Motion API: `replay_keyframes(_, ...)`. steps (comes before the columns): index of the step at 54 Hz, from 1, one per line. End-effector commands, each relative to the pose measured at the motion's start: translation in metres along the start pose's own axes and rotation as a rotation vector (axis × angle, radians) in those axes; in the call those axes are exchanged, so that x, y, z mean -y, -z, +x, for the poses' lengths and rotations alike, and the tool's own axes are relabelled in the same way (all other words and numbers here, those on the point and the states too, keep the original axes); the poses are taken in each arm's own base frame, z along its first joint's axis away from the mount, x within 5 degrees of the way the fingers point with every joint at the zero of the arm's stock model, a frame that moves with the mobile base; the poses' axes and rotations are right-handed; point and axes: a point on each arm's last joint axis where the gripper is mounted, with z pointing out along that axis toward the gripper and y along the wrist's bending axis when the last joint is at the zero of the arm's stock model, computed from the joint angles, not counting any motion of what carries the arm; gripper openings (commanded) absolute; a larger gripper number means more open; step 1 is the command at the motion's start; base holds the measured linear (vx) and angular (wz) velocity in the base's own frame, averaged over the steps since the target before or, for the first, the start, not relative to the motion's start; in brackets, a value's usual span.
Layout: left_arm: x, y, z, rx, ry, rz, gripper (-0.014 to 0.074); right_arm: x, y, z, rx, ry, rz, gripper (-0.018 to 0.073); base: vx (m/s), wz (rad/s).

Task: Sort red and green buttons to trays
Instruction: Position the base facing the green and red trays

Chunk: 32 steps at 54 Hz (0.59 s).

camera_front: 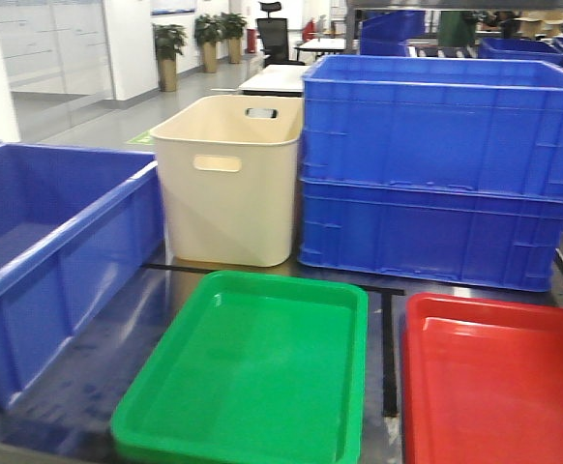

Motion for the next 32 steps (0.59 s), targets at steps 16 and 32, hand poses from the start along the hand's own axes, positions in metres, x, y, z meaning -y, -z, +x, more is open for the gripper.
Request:
replay_keyframes(16, -0.0003, -0.0012, -0.0123, 0.047, 0.039, 0.010, -0.0006, -0.0028, 0.0022, -0.0161, 0.097, 0.021, -0.034, -0.0009, 0.18, -0.27)
replay_keyframes(32, -0.0003, -0.0012, -0.0123, 0.047, 0.039, 0.010, -0.0006, -0.0028, 0.0022, -0.0161, 0.097, 0.021, -0.034, -0.0009, 0.15, -0.18)
